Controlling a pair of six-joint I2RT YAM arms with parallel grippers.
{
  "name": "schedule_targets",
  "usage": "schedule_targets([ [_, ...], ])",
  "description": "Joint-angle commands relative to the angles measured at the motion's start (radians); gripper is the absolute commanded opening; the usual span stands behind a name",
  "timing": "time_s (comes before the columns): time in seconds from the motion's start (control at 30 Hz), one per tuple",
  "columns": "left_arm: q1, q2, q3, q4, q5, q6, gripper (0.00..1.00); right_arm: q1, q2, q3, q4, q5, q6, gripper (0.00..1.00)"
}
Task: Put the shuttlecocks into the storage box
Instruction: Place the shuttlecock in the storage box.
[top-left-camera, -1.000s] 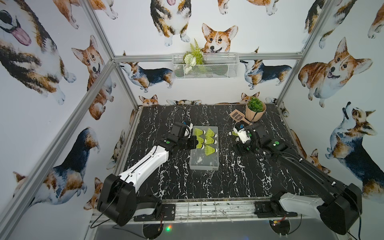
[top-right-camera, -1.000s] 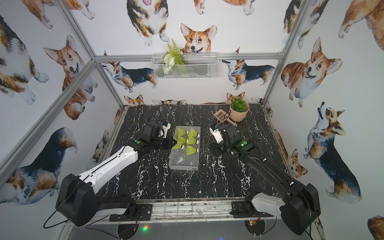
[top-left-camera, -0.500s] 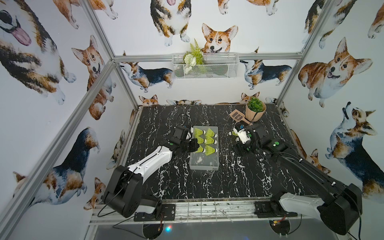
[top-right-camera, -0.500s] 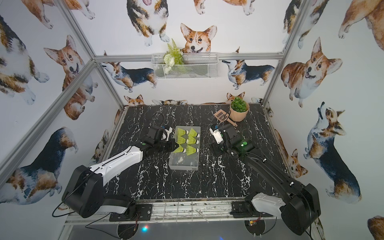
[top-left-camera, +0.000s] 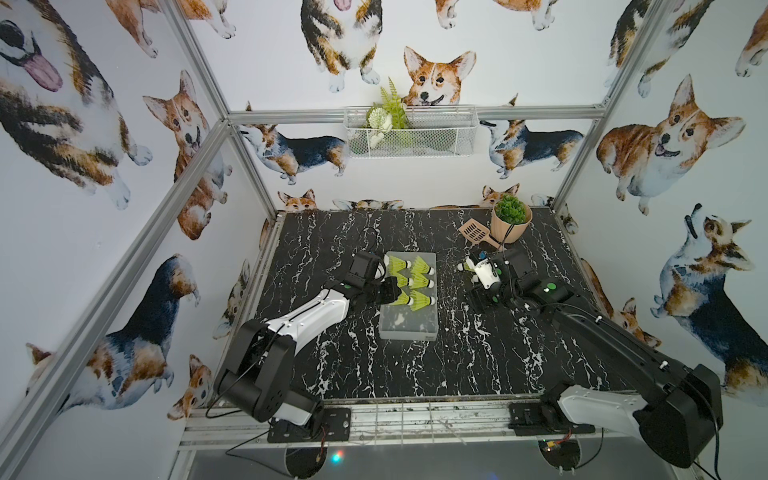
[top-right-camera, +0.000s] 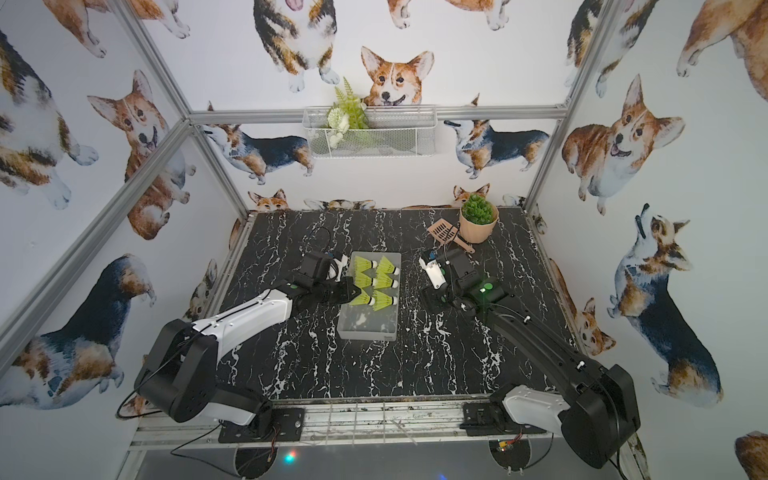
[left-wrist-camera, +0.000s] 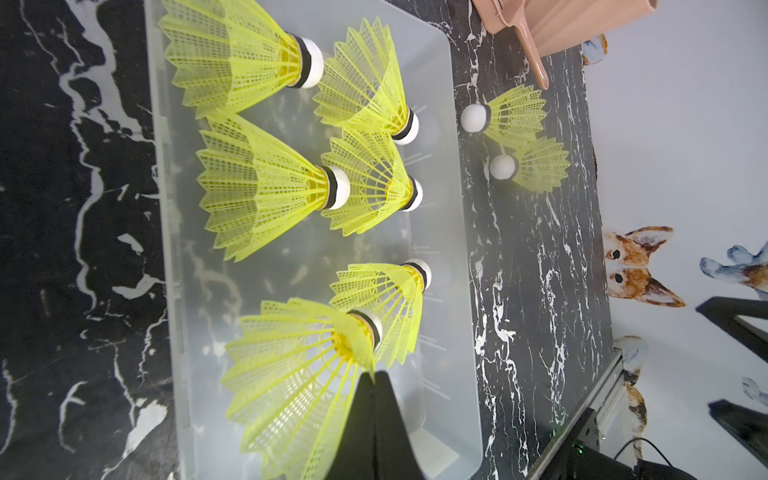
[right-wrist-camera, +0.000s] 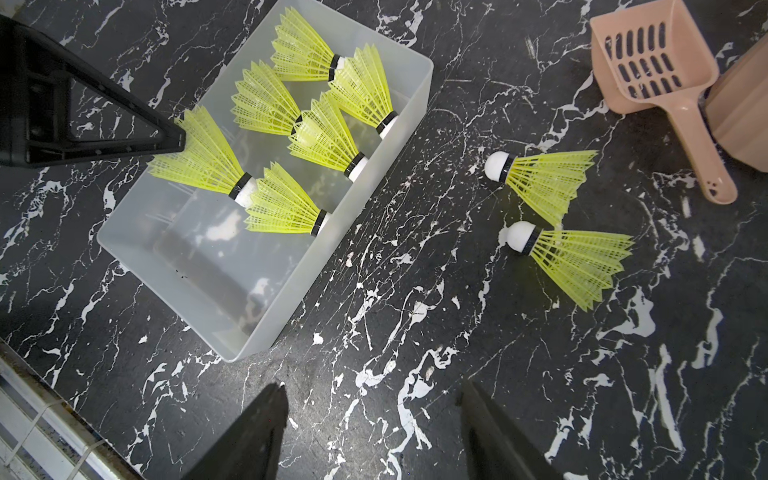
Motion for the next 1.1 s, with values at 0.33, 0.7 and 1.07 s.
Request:
schedule_targets([
  [0.33, 0.002, 0.047, -0.008, 0.076, 0.009, -0.022, 0.0, 0.001, 0.002, -0.002, -0.004, 0.003, 0.011, 0.71],
  [0.7, 0.002, 0.058, -0.008, 0.08, -0.014, -0.026, 0.0, 0.001, 0.009, 0.0, -0.005, 0.007, 0.006, 0.71],
  [1.07, 0.001, 0.075, -0.045, 0.08, -0.034, -0.026, 0.12, 0.001, 0.006, 0.0, -0.012, 0.012, 0.004, 0.7],
])
